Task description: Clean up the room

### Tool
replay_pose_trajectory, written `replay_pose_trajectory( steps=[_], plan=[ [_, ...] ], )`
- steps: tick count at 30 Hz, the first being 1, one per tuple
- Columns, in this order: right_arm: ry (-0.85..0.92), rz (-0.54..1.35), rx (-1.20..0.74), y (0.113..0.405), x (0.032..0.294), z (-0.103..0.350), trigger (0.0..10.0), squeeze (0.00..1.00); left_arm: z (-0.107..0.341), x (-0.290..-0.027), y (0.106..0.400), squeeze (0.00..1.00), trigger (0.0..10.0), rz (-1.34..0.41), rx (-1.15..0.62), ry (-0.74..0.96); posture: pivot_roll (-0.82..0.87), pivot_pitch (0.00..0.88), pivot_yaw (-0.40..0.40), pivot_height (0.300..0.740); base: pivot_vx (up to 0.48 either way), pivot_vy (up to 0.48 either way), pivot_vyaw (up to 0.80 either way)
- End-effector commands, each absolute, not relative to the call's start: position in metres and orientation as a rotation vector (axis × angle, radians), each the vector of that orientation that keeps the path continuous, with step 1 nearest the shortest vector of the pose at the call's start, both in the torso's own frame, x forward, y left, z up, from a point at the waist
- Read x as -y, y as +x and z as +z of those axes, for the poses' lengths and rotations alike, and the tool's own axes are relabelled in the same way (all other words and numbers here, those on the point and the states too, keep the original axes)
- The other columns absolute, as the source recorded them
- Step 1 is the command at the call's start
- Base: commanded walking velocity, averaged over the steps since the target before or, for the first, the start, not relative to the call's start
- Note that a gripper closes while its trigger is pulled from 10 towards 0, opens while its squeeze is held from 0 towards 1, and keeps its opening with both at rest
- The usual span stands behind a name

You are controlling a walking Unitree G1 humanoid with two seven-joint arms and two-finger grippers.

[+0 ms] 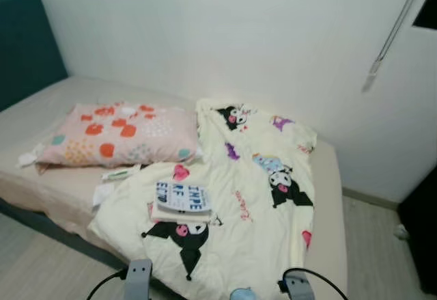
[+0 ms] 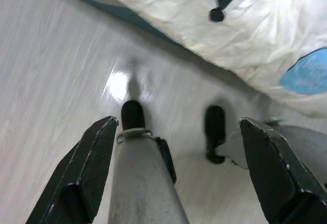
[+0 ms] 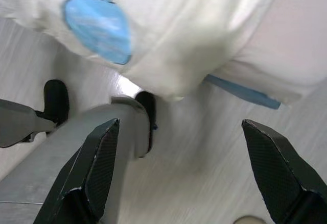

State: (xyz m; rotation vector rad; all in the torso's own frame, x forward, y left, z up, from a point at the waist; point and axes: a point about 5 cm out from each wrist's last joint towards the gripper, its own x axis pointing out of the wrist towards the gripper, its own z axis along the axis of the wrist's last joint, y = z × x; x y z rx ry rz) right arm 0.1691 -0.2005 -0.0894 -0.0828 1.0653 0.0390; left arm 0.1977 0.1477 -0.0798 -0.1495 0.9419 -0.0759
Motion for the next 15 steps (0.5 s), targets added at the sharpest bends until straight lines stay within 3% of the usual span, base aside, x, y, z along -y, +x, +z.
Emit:
replay_pose_trajectory(
  steps=[1,8,15],
  plan=[
    [-0.085,0.025,-1.072,0.168,0.2037,-0.0895,10.0,0.0,-0.0829,-0.1453,0.192,0.0,10.0,-0.075,-0.966,-0.168,-0.13,0.025,-0.043,0.74,0.0,0.0,0.0],
    [-0.076,0.006,-1.092,0.1656,0.2047,-0.0906,10.0,0.0,-0.082,-0.1468,0.1939,0.0,10.0,-0.075,-0.966,-0.157,-0.13,0.025,-0.036,0.74,0.0,0.0,0.0],
    [-0.069,-0.001,-1.103,0.1636,0.2041,-0.0916,10.0,0.0,-0.0813,-0.1467,0.1953,0.0,10.0,-0.081,-0.964,-0.152,-0.13,0.029,-0.028,0.74,0.0,0.0,-0.78]
  ],
)
